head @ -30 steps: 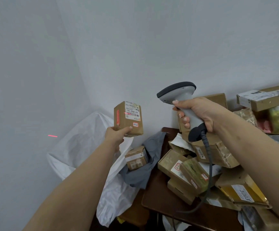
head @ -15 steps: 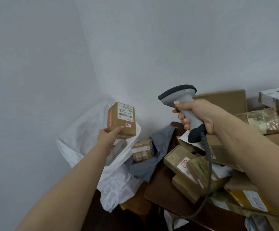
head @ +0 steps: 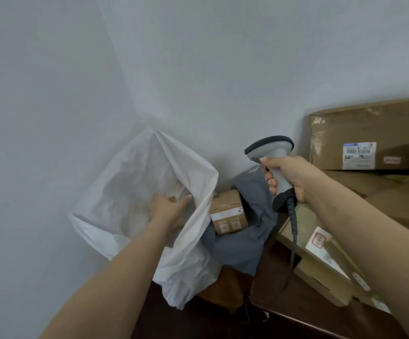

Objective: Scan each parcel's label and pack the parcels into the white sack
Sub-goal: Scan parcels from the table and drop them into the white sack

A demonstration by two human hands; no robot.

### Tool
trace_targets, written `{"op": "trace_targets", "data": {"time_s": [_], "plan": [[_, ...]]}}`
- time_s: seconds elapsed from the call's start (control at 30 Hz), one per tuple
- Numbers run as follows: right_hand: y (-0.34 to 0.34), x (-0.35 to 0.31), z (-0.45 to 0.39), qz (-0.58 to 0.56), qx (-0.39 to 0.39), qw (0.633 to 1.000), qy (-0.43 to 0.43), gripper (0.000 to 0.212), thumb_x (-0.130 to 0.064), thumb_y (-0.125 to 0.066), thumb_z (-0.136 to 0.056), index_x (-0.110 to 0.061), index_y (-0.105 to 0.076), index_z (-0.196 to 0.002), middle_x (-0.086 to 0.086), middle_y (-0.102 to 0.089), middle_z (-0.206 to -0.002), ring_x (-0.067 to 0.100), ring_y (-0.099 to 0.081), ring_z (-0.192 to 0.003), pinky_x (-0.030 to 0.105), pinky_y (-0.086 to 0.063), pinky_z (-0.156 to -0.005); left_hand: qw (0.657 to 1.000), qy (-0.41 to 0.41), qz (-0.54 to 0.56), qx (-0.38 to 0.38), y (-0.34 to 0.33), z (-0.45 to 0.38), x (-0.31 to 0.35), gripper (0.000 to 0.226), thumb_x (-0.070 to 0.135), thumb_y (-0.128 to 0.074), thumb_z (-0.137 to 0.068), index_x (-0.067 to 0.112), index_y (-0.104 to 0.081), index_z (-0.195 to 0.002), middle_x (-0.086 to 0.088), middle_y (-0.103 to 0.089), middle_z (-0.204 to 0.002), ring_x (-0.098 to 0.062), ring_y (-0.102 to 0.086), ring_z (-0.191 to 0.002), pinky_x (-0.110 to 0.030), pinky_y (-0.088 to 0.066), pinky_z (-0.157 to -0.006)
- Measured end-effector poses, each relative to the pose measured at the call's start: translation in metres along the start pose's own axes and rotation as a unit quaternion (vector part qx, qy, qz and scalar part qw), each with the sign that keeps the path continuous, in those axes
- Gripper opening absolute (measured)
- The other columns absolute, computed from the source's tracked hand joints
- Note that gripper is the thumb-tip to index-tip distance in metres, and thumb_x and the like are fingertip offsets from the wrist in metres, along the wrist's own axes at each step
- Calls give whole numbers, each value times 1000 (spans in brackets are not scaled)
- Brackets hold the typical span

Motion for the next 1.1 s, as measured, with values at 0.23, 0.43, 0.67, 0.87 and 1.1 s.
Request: {"op": "trace_targets", "data": {"time_s": [0.23,0.43,0.67,0.87,1.1], "plan": [[19,23,-38,-9,54,997,-51,21,-22,-64,-95,-7,-55,-82,3,-49,-57,11,-44,-41,20,-42,-38,981,-19,-138,-135,-125,-8,25,106,61,-70,-76,5,-19,-150,-20,-28,-151,-39,-35,-135,-42,-36,-110],[31,34,-61,-6,72,995,-72,19,-22,-63,-95,-7,-56,-86,3,-49,-58,12,-44,-41,20,-41,-40,968,13,-200,-153,-183,-30,27,108,67,-63,-77,14,-9,-154,-22,-14,-155,-44,-25,-139,-48,-26,-113],[42,48,-88,-27,55,995,-79,17,-21,-63,-95,-6,-55,-96,3,-49,-57,11,-45,-39,20,-41,-38,854,-56,-423,-299,-259,-41,-31,82,68,-46,-88,28,-15,-152,-14,-3,-159,-46,-14,-141,-61,-22,-112],[46,68,-105,-51,44,991,-112,18,-24,-64,-95,-8,-54,-95,1,-49,-56,9,-45,-39,19,-42,-39,852,-241,-445,-133,-266,-50,-19,92,64,-61,-80,11,-22,-145,-19,-22,-149,-39,-27,-135,-51,-33,-109],[38,68,-137,-45,42,997,-52,21,-19,-66,-94,-4,-54,-102,5,-49,-59,12,-45,-40,21,-42,-39,810,-237,-490,-219,-309,-135,-8,94,27,-59,-94,14,11,-154,-20,19,-159,-49,5,-145,-54,-13,-116]]}}
Point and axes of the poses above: each hand's wrist, its own z-axis away from the middle knuckle, its own y-axis out of the back of the hand, x = y × z, the point moved 7 cm from there along -z, towards the middle knuckle
